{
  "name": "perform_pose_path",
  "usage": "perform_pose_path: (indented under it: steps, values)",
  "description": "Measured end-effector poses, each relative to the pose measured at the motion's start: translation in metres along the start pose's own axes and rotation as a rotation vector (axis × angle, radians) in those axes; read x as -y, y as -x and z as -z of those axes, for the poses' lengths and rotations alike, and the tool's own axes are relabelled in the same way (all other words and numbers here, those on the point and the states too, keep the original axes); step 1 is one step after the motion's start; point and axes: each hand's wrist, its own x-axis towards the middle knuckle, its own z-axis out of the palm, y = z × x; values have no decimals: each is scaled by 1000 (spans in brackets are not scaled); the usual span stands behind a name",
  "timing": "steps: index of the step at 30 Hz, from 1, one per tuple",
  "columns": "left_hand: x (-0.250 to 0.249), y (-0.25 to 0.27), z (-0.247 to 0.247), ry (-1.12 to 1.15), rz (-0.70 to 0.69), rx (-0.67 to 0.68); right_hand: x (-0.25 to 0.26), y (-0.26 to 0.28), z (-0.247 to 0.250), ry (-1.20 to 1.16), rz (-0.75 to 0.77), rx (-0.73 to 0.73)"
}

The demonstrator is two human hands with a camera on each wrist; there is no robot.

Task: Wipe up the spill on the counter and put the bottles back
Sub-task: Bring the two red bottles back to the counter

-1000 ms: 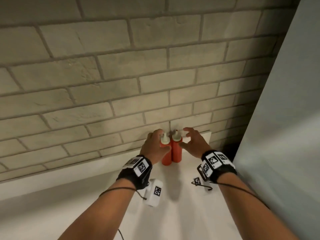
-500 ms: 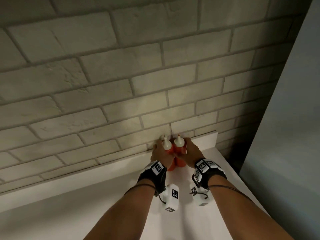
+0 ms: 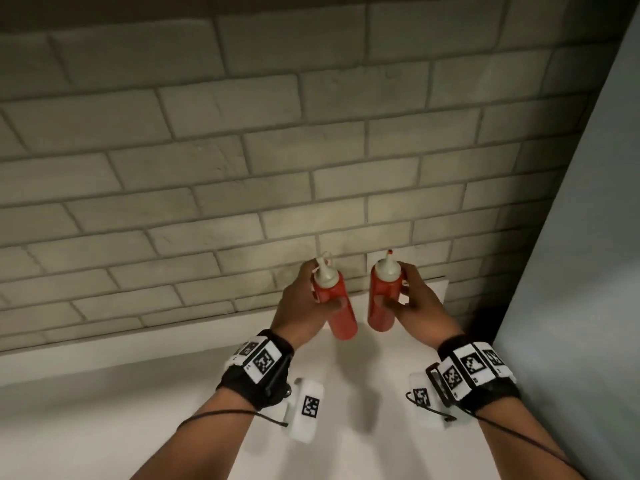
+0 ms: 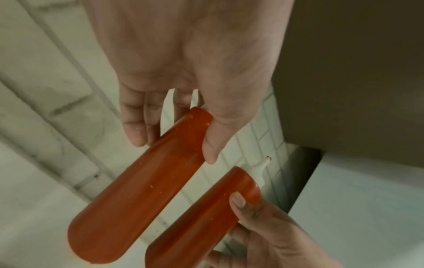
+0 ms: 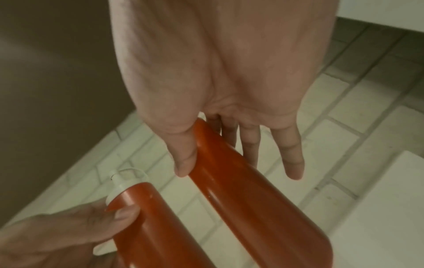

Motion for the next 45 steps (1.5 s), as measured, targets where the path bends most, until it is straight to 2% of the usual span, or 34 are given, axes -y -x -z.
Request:
perform_pose_path:
  steps: [7, 14, 17, 27, 37, 45]
  values:
    - [-12, 101, 60, 47, -72, -68, 55, 84, -23, -94, 85, 150]
    - [2, 189, 115, 112, -54, -149, 81, 142, -82, -158, 104, 276]
    - [15, 219, 140, 114, -28, -186, 93, 164, -111, -157, 116, 285]
    - [95, 314, 239, 66, 59, -166, 140, 230, -231, -114, 77, 352]
    - [172, 372, 324, 3, 144, -135, 159, 264, -334, -100, -38, 367]
    - [201, 351, 352, -51, 207, -175, 155, 232, -376, -90, -33, 388]
